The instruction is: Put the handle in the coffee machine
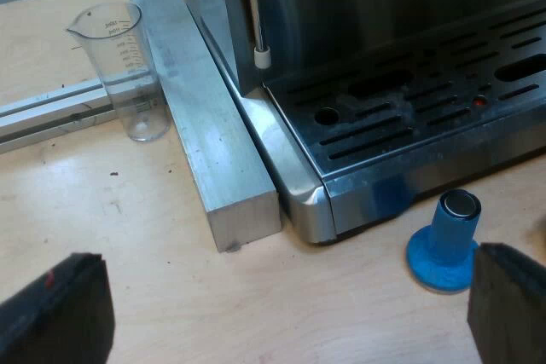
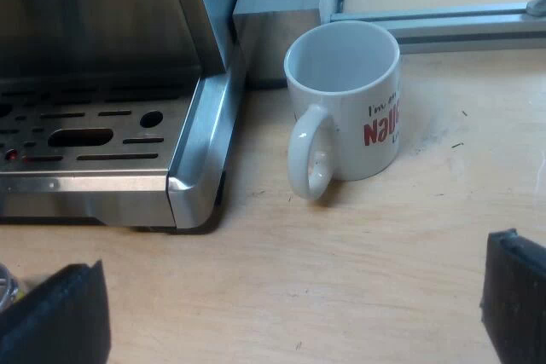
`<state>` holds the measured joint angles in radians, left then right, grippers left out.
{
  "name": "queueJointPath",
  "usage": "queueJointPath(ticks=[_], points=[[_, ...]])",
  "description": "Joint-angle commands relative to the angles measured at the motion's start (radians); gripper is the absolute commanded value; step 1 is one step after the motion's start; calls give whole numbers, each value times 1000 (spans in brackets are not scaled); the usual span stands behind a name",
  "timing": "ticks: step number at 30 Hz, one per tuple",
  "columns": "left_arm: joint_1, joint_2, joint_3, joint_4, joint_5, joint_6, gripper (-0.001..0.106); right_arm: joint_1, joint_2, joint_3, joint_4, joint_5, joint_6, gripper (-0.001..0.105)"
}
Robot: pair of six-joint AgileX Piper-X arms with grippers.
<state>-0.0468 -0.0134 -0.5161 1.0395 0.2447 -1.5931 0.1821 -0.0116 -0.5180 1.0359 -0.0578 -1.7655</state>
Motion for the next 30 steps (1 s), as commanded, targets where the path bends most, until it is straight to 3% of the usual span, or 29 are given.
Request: queueJointPath(ticks=[1,23,30], points=[[-5,-139,-2,-14,-5,-4,85,-4,-40,-7,-10,-1,-4,89],[-5,-139,-2,-14,-2,-4,85,-4,-40,-7,-10,-1,-4,89],[-5,-132,-2,-29,12,-4,85,-4,-36,-7,-14,1,37,89]])
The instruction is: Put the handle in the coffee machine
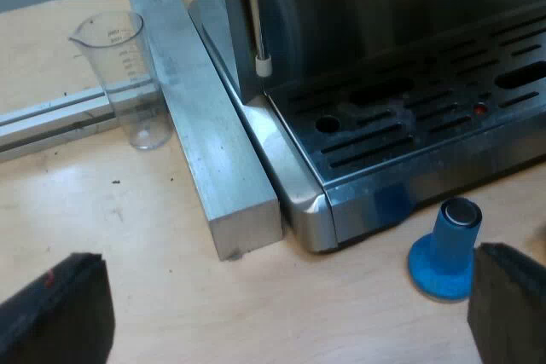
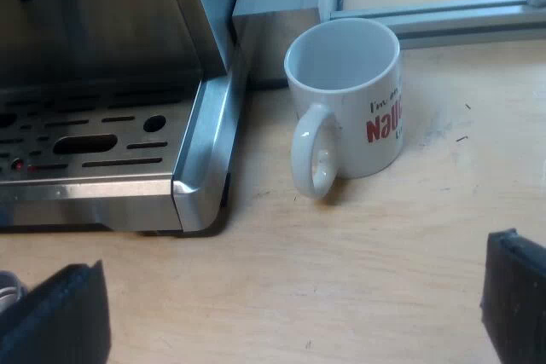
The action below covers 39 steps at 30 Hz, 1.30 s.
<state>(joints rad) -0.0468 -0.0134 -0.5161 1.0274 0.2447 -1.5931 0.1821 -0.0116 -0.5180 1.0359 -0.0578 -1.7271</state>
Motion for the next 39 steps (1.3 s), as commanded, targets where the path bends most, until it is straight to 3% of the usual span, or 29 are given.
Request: queueJointPath(ticks=[1,9,10,12,15,20,21,22,24,35,36,39], points=[[-5,-128,-2,-17,17,-4,85,-4,-35,-7,-14,1,-1,89],[-5,3,-63,7,158,2,85,-4,43,-52,8,-50,-5,89],[-5,19,-68,7,175,6,85,-4,93,-84,33,-94,-35,89],[-5,76,-91,7,282,47,85,-4,155,-114,72,-136,-94,89],[-5,112,-102,7,330,91,85,-4,227,-151,123,-177,-200,89],[-5,170,-110,7,401,174,85,-4,258,-169,137,-213,-260,89],[-5,181,-110,7,417,188,85,-4,288,-182,139,-239,-295,89],[-5,205,-110,7,444,210,85,-2,396,-237,139,-293,-373,89],[-7,226,-110,7,465,230,85,-1,429,-251,137,-308,-391,89],[-163,307,-110,7,472,251,85,-1,599,-294,119,-336,-425,89],[-327,370,-110,7,472,251,85,-1,620,-294,106,-355,-425,89],[-406,399,-110,7,472,251,85,-1,639,-294,72,-372,-425,89]])
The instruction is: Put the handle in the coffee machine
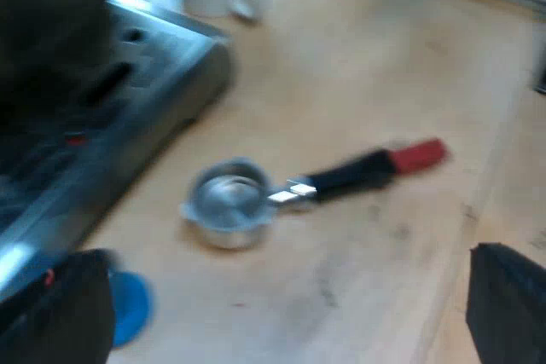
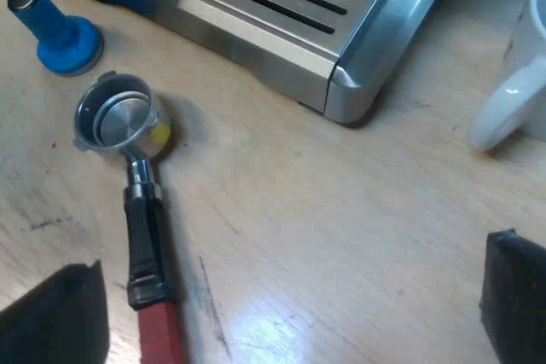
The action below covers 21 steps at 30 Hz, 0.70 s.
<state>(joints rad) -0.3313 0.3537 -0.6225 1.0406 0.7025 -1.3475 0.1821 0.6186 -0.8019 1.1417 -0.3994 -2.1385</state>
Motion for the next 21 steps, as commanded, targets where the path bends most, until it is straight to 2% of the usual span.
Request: queueJointPath(ticks=[1,5,9,13,14,15,17,19,21], points=[[-133,38,-4,-6,15,5,85,-1,12,-10,-40,-32,-14,89],[-243,76,-4,-6,22,5,85,16,31,-10,-76,-33,-14,89],[-360,115,-4,-6,35,5,85,113,66,-10,-90,-1,-11,89],[-409,132,-4,-6,35,5,85,178,84,-10,-89,52,6,89],[-427,136,-4,-6,35,5,85,255,106,-10,-89,108,28,89],[-439,141,-4,-6,35,5,85,334,129,-10,-96,160,80,89],[-470,149,-4,-6,32,5,85,401,151,-10,-103,185,141,89],[-484,152,-4,-6,33,5,85,428,161,-10,-106,189,170,89],[-491,153,-4,-6,33,5,85,492,189,-10,-110,204,244,88]])
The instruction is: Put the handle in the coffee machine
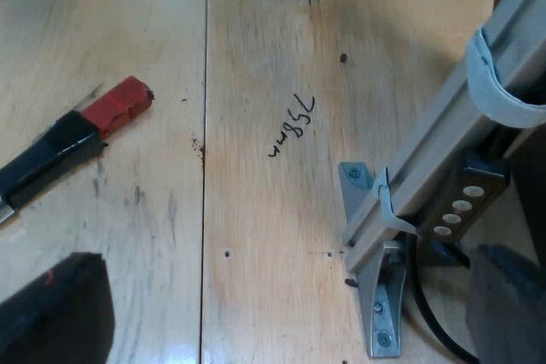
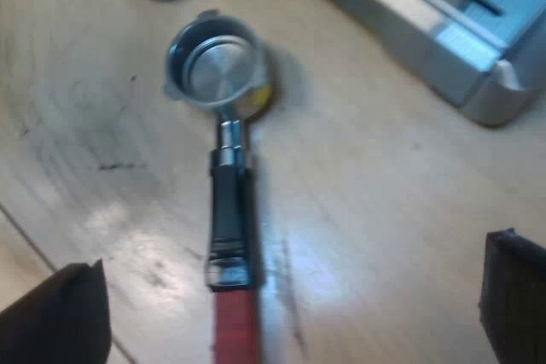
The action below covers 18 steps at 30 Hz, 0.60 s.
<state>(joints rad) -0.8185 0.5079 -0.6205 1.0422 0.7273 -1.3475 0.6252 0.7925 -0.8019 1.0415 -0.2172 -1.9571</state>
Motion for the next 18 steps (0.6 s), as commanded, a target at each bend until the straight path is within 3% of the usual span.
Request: queueJointPath(ticks=[1,4,8,14,15,18], points=[[-4,-1,-6,-8,8,5,85,57,19,-10,-9,26,72,88],[-4,-1,-6,-8,8,5,85,116,52,-10,-9,76,129,75],[-4,1,-6,-8,8,5,85,176,102,-10,-9,152,184,45],[-4,1,-6,-8,8,5,85,207,162,-10,-6,153,221,4],[-4,1,-6,-8,6,5,85,207,168,-10,-6,153,221,0],[-4,1,-6,-8,0,5,85,207,178,-10,-6,153,226,0]])
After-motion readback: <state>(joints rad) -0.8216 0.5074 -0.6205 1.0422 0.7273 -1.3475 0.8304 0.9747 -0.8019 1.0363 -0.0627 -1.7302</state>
